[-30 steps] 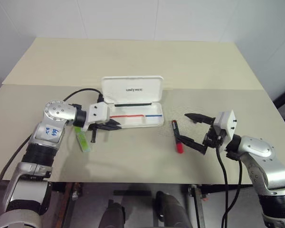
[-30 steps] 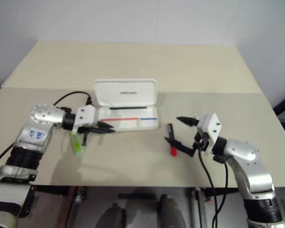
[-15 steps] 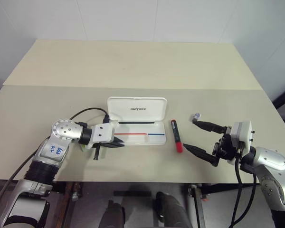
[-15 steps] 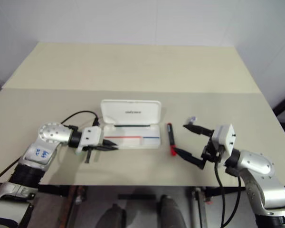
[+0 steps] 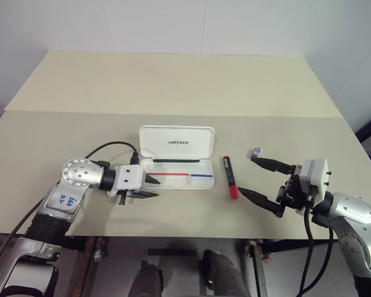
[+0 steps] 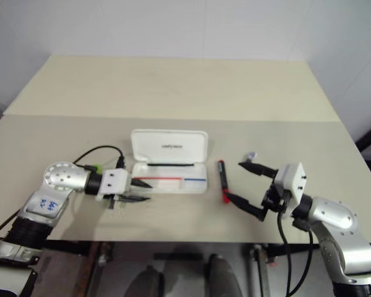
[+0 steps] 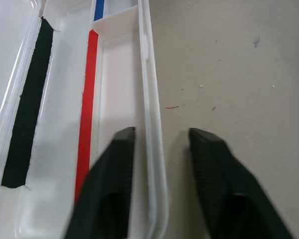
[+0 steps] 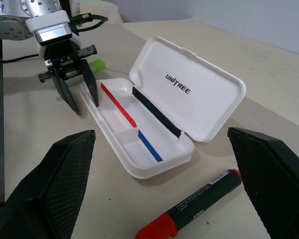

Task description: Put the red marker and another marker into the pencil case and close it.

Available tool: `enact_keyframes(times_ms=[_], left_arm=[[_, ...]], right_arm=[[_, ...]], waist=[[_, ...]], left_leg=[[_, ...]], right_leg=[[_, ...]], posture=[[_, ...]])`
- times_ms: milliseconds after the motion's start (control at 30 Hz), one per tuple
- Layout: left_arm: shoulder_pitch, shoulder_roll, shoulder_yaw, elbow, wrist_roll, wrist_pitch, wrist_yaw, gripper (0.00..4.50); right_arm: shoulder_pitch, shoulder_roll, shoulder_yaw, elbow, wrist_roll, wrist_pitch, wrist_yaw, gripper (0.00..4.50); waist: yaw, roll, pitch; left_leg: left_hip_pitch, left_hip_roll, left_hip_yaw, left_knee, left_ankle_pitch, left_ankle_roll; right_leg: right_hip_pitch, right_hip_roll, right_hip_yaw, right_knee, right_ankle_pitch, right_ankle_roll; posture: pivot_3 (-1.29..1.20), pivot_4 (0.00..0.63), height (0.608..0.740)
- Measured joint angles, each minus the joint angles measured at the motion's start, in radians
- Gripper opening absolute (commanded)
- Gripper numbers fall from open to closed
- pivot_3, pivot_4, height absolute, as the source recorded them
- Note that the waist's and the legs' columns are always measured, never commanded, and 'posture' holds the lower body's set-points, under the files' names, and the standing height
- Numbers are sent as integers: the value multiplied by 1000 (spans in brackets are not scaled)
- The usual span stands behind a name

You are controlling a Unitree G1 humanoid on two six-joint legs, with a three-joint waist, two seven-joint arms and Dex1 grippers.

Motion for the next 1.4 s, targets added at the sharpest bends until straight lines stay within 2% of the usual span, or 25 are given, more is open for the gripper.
enact_keyframes(times_ms=[167, 467, 667, 867, 1100, 1400], left_arm=[[2, 0, 5, -36, -14, 16, 0, 4461], [51, 18, 62, -262, -100, 166, 36, 4461], [117, 2, 196, -484, -283, 385, 148, 4461], [207, -37, 393, -565, -475, 518, 273, 4461], [434, 4, 526, -584, -610, 535, 173, 4461], [507, 79, 608, -465, -632, 435, -19, 4461]], right_arm=[[-3, 0, 0, 0, -1, 0, 0, 4500], [-5, -33, 1, -1, -22, 18, -10, 4500], [23, -46, 0, -7, -43, 43, -56, 4500], [10, -57, 14, -50, -118, 156, -207, 4500], [-79, -18, 110, -141, -87, 399, -332, 4500], [-133, 37, 159, -152, -87, 597, -477, 4500]], waist=[[0, 0, 0], [0, 0, 0], [-1, 0, 0], [-5, 0, 0], [-3, 0, 0], [-3, -1, 0]], left_leg=[[0, 0, 0, 0, 0, 0], [0, 0, 0, 0, 0, 0], [0, 0, 0, 0, 0, 0], [3, 0, 2, 0, 0, 0], [3, 0, 3, 0, 0, 0], [2, 0, 4, -1, 0, 0]], right_leg=[[0, 0, 0, 0, 0, 0], [0, 0, 0, 0, 0, 0], [0, 0, 1, 0, 0, 0], [1, 0, 2, 1, 0, 0], [0, 1, 4, 0, -7, -12], [0, 0, 4, -2, -9, -15]], posture=[[0, 150, 740], [0, 150, 740], [0, 150, 740], [0, 150, 740], [0, 150, 740], [0, 150, 740]])
